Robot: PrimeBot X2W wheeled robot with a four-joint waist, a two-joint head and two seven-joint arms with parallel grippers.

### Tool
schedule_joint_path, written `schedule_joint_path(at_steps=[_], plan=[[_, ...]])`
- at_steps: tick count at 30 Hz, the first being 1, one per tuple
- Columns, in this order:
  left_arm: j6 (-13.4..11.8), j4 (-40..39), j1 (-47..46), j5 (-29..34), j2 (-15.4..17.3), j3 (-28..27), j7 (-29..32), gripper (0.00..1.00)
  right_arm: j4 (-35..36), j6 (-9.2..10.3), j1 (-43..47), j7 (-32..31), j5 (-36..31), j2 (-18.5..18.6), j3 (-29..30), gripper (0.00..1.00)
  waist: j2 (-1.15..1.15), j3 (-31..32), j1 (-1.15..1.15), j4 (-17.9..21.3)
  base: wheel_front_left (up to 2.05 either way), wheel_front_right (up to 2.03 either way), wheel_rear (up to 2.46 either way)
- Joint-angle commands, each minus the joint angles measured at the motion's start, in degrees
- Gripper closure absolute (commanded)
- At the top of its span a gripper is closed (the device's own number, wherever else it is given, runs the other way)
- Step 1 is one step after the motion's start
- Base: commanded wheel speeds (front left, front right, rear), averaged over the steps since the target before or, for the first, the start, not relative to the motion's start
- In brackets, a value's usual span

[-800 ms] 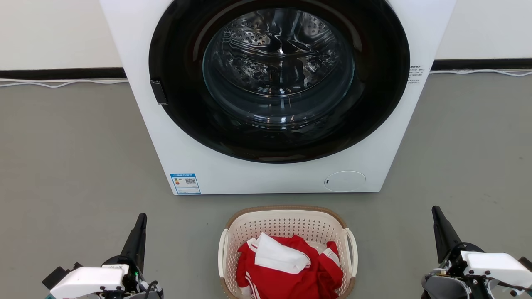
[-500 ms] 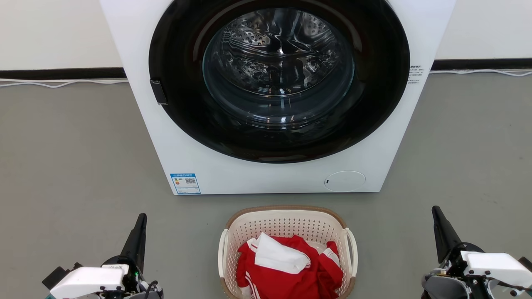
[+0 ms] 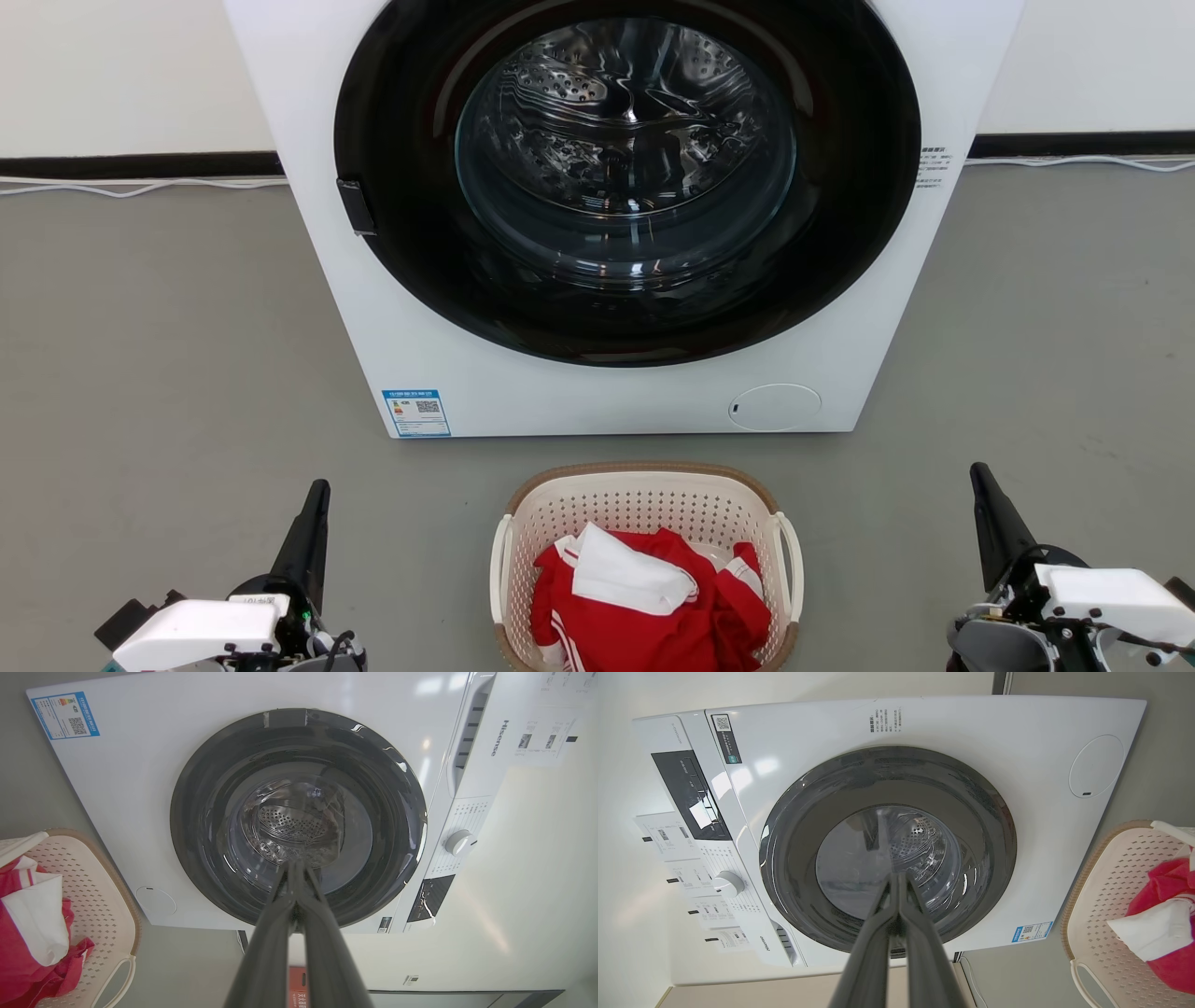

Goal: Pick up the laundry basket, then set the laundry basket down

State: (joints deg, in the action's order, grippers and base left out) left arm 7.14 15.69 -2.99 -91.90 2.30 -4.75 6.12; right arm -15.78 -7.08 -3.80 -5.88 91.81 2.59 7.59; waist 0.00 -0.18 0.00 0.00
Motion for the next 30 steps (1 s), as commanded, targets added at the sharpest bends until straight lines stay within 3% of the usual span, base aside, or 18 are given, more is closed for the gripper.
schedule_joint_path(at_steps=[1, 30], plan=[[0.35, -1.66, -3.19, -0.29, 0.57, -1.75, 0.35, 1.00, 1.76, -0.41, -2.38, -0.59, 0.38, 0.29, -1.09, 1.00, 0.00, 0.00, 0.00, 0.00, 0.00, 0.00, 0.00], [0.35, -1.66, -3.19, -0.29, 0.57, -1.75, 0.35, 1.00, 1.76, -0.41, -2.38, -0.59, 0.38, 0.29, -1.09, 1.00, 0.00, 0.00, 0.00, 0.00, 0.00, 0.00, 0.00]])
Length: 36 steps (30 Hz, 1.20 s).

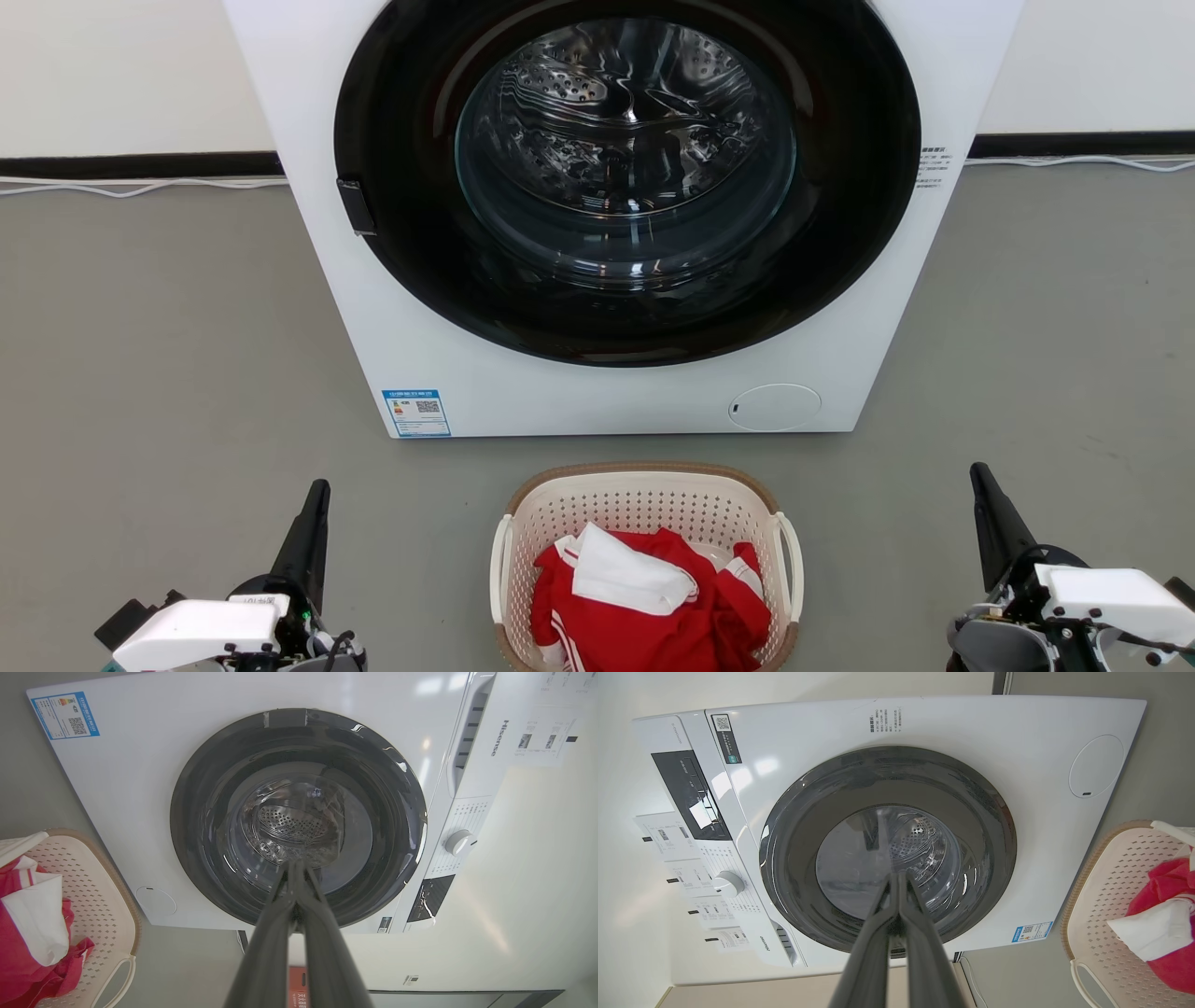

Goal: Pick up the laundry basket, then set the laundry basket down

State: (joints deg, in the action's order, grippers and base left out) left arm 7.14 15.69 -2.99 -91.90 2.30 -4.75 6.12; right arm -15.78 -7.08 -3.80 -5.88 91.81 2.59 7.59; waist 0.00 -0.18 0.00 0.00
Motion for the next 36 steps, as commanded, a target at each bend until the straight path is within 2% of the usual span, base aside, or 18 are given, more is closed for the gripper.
schedule_joint_path(at_steps=[1, 10, 11, 17, 21, 25, 36], plan=[[0.35, -1.66, -3.19, -0.29, 0.57, -1.75, 0.35, 1.00, 1.76, -0.41, -2.38, -0.59, 0.38, 0.29, -1.09, 1.00, 0.00, 0.00, 0.00, 0.00, 0.00, 0.00, 0.00], [0.35, -1.66, -3.19, -0.29, 0.57, -1.75, 0.35, 1.00, 1.76, -0.41, -2.38, -0.59, 0.38, 0.29, -1.09, 1.00, 0.00, 0.00, 0.00, 0.00, 0.00, 0.00, 0.00], [-0.02, 0.23, 0.10, 0.01, -0.02, 0.01, -0.03, 0.00, -0.22, 0.01, 0.13, 0.01, -0.02, 0.00, -0.03, 0.00, 0.00, 0.00, 0.00, 0.00, 0.00, 0.00, 0.00], [-0.07, 2.09, 1.95, 0.16, -0.55, 0.40, -0.56, 0.00, -1.90, 0.02, 1.99, 0.45, -0.07, -0.39, -0.44, 0.00, 0.00, -0.01, 0.01, 0.00, 0.00, 0.00, 0.00], [-0.05, 1.56, 2.14, 0.54, -0.51, 0.78, -1.23, 0.00, -1.27, 0.01, 2.21, 1.14, -0.70, -0.35, -0.85, 0.00, 0.00, 0.12, 0.13, -0.02, 0.00, 0.00, 0.00], [-0.06, 1.08, 2.38, 1.44, -0.47, 1.07, -1.91, 0.00, -0.67, 0.00, 2.44, 1.81, -2.16, -0.30, -1.09, 0.00, 0.00, 0.06, 0.02, -0.02, 0.00, 0.00, 0.00], [-0.47, -0.09, 2.53, 6.15, -0.38, 1.67, -3.59, 0.00, 1.02, -0.04, 2.55, 3.48, -9.50, -0.25, -1.47, 0.00, 0.00, 0.05, 0.00, 0.01, 0.00, 0.00, 0.00]])
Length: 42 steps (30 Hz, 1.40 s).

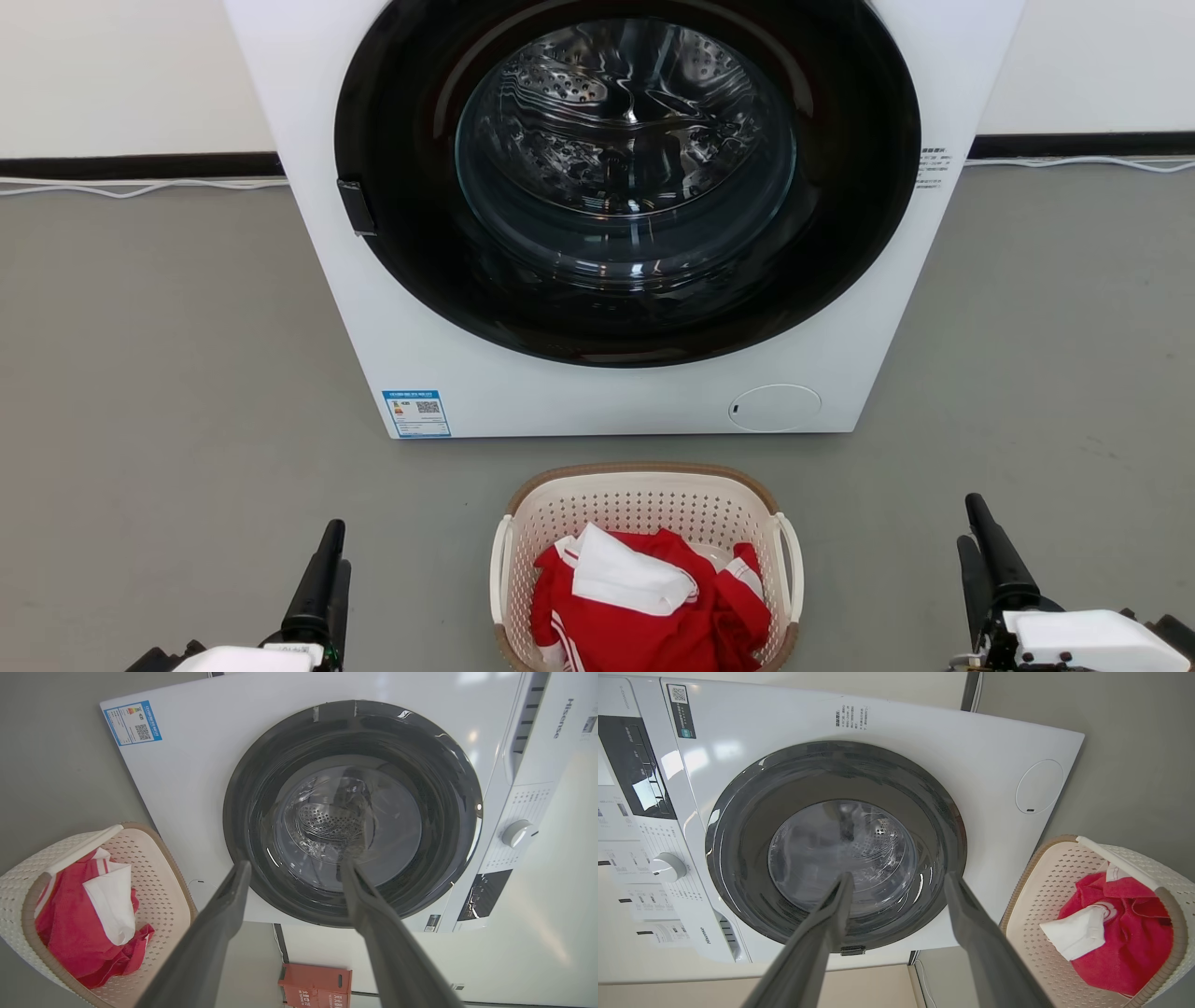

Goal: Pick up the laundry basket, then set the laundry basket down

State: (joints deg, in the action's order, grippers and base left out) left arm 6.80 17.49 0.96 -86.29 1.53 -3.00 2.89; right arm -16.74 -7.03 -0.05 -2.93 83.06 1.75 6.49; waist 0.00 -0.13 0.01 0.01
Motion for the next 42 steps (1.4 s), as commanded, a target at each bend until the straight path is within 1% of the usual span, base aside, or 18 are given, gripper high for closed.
schedule_joint_path(at_steps=[1, 11, 18, 32, 42], plan=[[-0.18, -1.98, -1.43, 1.21, 0.40, -0.02, -0.53, 0.00, 2.13, -0.10, -1.21, 0.69, -1.70, 0.59, -0.42, 0.00, 0.00, 0.01, -0.01, 0.01, 0.00, 0.00, 0.00], [-0.63, -2.78, -1.54, 8.37, 0.49, 0.43, -2.20, 0.00, 3.54, -0.13, -1.52, 2.35, -12.27, 1.78, -2.26, 0.00, 0.00, 0.10, -0.01, 0.09, 0.00, 0.00, 0.00], [-0.59, -3.14, -1.53, 14.75, 0.55, 0.98, -3.37, 0.00, 4.24, -0.16, -1.57, 3.52, -18.84, 2.41, -3.36, 0.00, 0.00, 0.18, -0.01, 0.05, 0.00, 0.00, 0.00], [0.06, -3.48, -1.43, 27.70, 0.87, 1.83, -5.73, 0.00, 4.54, -0.21, -1.89, 5.86, -29.82, 3.67, -5.58, 0.00, 0.00, 0.58, -0.01, 0.27, 0.00, 0.00, 0.00], [0.24, -3.95, -0.90, 34.78, 0.91, 2.12, -7.24, 0.00, 3.76, -0.24, -2.04, 7.35, -36.49, 3.84, -6.57, 0.00, 0.00, 0.81, -0.01, 0.53, 0.00, 0.00, 0.00]])
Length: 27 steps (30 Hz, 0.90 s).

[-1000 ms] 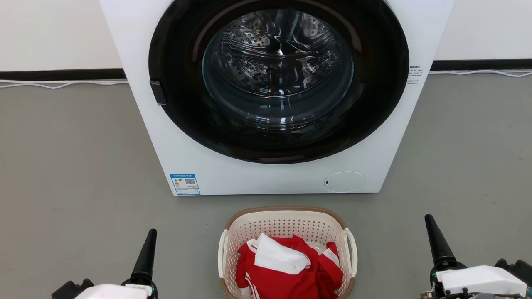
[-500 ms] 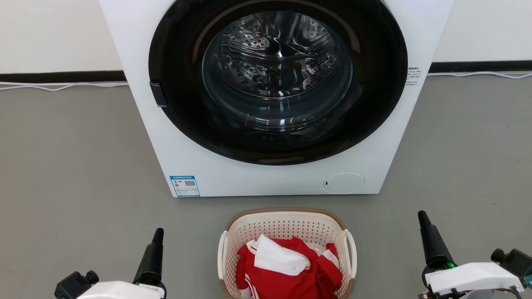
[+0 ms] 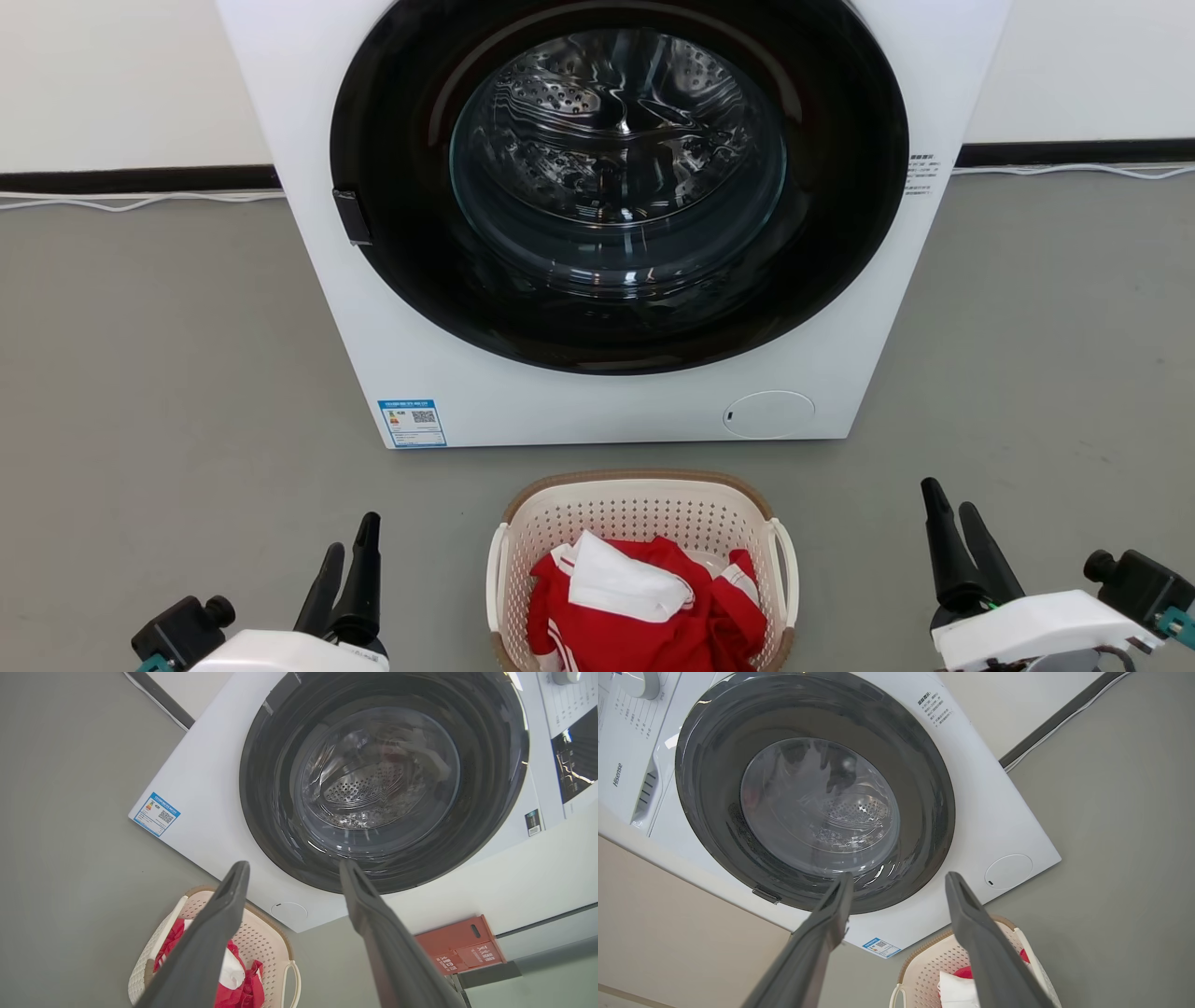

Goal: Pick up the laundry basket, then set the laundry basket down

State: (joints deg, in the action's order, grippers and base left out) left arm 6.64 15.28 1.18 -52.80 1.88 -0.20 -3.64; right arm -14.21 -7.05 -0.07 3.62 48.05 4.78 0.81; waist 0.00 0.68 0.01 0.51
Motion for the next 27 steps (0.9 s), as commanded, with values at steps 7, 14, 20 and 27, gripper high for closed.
schedule_joint_path(at_steps=[7, 14, 20, 27], plan=[[0.47, -2.05, -0.90, 6.43, 0.59, -0.77, -1.88, 0.00, 0.86, -0.24, -2.13, 1.98, -6.41, 0.94, -1.84, 0.00, 0.00, 0.06, 0.00, 0.26, 0.00, 0.00, 0.00], [0.55, -2.29, -0.79, 11.06, 0.61, -0.71, -3.06, 0.00, 0.84, -0.27, -2.17, 3.15, -11.27, 1.11, -2.64, 0.00, 0.00, 0.08, 0.00, 0.30, 0.00, 0.00, 0.00], [0.59, -2.38, -0.64, 15.39, 0.64, -0.57, -4.07, 0.00, 0.91, -0.29, -2.15, 4.15, -15.53, 1.24, -3.47, 0.00, 0.00, 0.08, 0.00, 0.29, 0.00, 0.00, 0.00], [0.61, -2.78, -0.60, 21.24, 0.69, -0.54, -5.41, 0.00, 0.81, -0.32, -2.23, 5.48, -21.13, 1.38, -4.33, 0.00, 0.00, -0.02, 0.00, 0.23, 0.00, 0.00, 0.00]])
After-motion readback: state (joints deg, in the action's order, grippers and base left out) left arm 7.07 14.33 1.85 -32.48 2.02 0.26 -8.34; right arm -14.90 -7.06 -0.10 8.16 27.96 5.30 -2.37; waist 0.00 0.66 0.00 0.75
